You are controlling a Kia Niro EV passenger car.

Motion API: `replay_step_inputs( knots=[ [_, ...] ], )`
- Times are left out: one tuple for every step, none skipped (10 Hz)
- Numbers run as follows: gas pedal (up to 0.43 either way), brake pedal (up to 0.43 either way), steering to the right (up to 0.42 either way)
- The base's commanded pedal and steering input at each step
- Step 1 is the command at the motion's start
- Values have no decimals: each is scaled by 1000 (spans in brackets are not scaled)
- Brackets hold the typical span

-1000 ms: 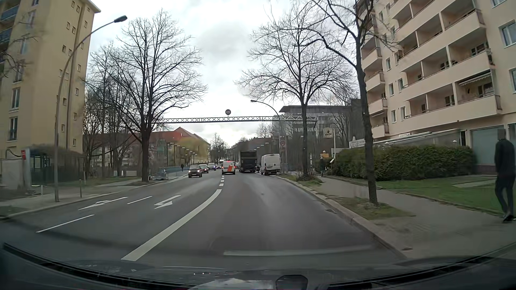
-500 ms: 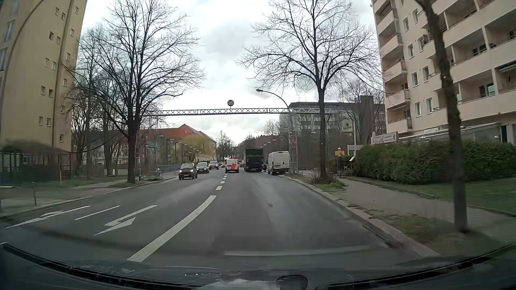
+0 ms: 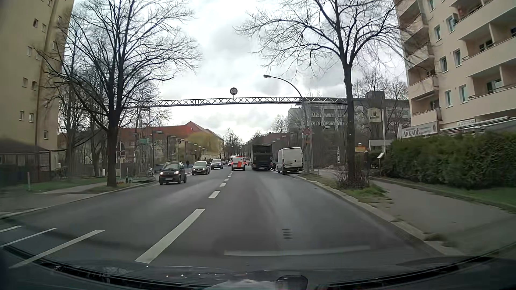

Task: Follow the waypoints while adhering to traffic rules and regulations

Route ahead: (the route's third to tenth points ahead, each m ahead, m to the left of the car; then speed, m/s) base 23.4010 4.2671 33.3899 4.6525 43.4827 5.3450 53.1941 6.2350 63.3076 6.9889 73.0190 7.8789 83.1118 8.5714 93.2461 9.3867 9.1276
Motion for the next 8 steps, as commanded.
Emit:
replay_step_inputs(
  knots=[
    [79, 12, -31],
    [67, 12, -30],
    [47, 12, -28],
    [8, 12, -26],
    [0, 12, -25],
    [0, 12, -24],
    [0, 12, -22],
    [0, 12, -19]
  ],
)
